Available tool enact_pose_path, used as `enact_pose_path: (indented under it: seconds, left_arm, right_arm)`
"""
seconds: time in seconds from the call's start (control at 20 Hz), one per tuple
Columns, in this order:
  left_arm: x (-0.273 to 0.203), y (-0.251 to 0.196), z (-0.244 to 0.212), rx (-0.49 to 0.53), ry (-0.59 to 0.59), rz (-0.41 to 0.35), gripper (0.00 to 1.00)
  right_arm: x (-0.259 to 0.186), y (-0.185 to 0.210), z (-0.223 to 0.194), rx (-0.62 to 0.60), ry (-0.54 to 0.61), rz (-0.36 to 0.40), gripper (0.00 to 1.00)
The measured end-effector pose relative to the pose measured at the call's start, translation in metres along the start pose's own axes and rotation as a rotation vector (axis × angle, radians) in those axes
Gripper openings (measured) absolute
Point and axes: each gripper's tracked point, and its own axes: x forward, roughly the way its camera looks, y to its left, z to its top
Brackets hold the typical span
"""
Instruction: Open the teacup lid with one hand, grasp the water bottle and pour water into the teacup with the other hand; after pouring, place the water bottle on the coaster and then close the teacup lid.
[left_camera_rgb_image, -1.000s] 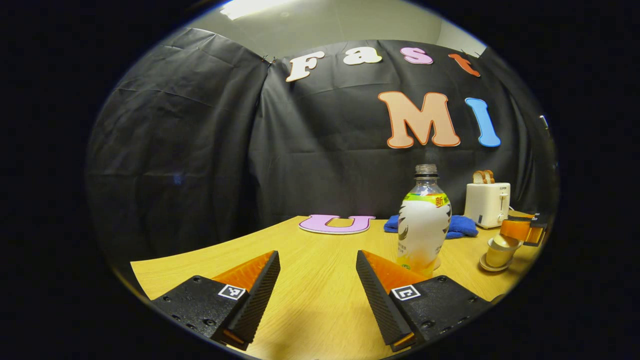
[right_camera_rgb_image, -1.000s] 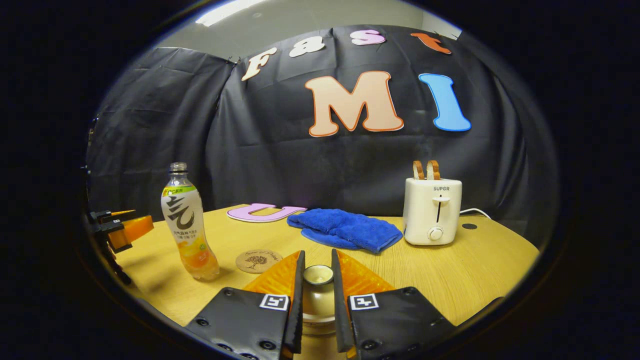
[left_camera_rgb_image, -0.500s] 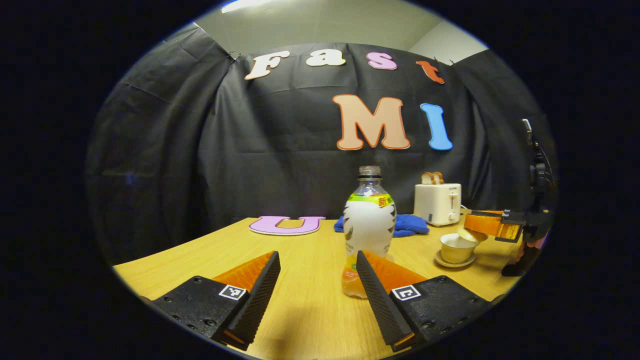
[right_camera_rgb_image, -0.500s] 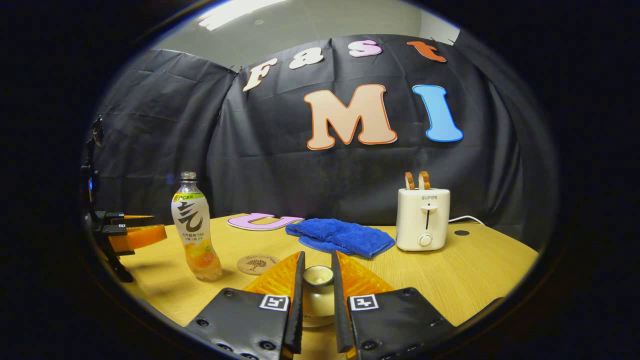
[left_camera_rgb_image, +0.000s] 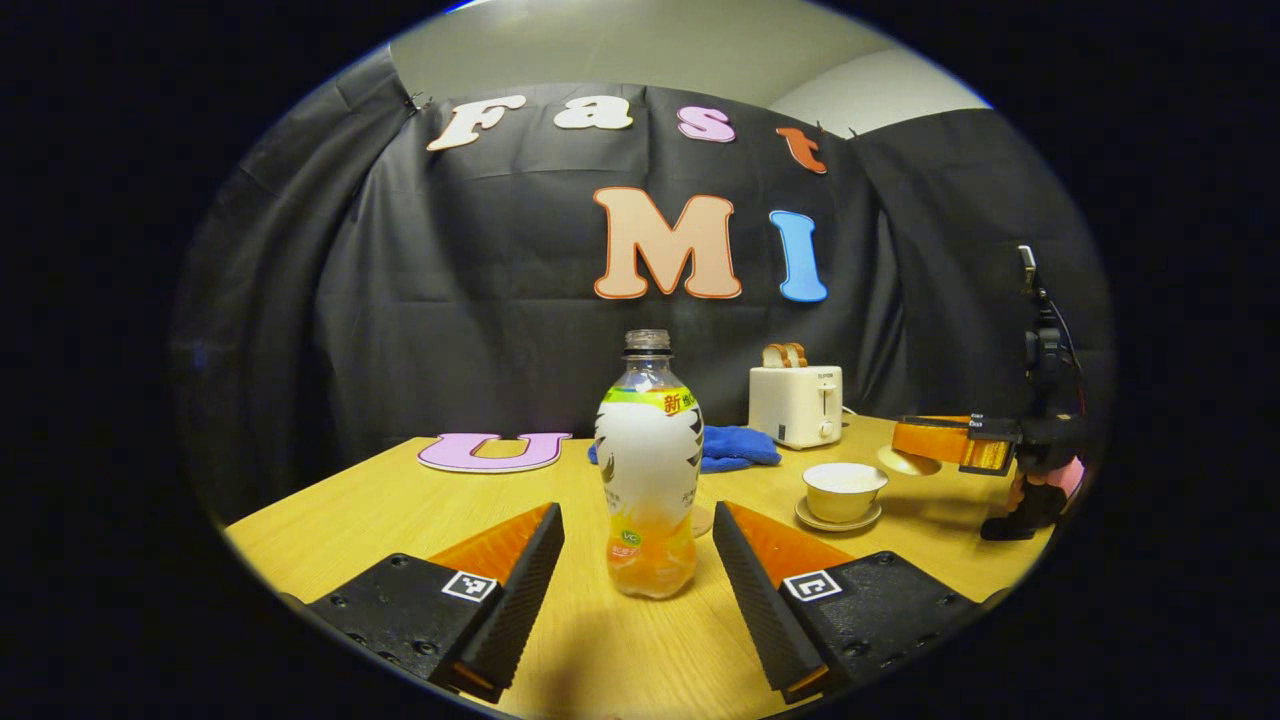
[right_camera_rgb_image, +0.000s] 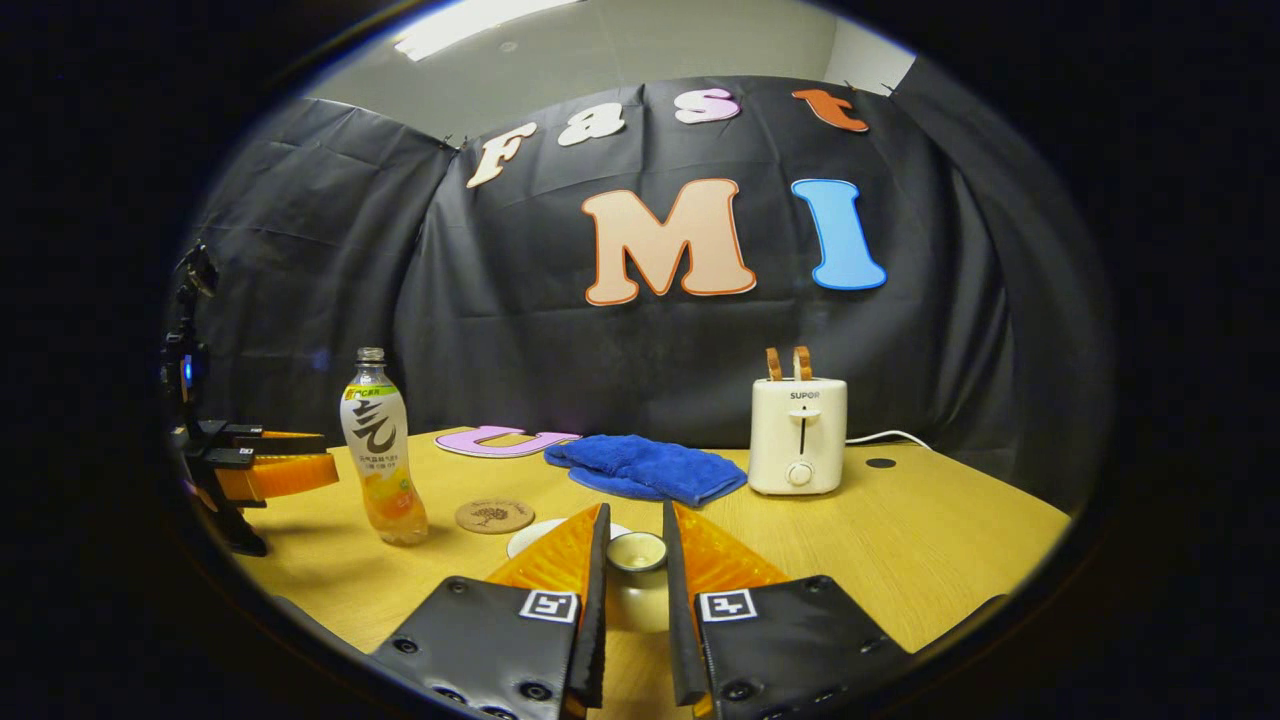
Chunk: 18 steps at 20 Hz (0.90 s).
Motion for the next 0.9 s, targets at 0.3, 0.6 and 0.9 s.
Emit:
enact_pose_path:
  seconds: [0.3, 0.6, 0.9]
  left_arm:
    - [0.031, -0.001, -0.008, -0.003, 0.063, 0.001, 0.88]
    - [0.061, -0.005, -0.016, 0.011, 0.113, -0.002, 0.88]
    - [0.073, -0.003, -0.022, 0.036, 0.136, 0.015, 0.71]
  right_arm:
    - [-0.011, -0.013, 0.002, -0.001, -0.005, -0.02, 0.3]
    - [-0.022, -0.027, 0.002, -0.001, -0.004, -0.037, 0.29]
    - [-0.027, -0.033, 0.004, -0.001, -0.003, -0.039, 0.29]
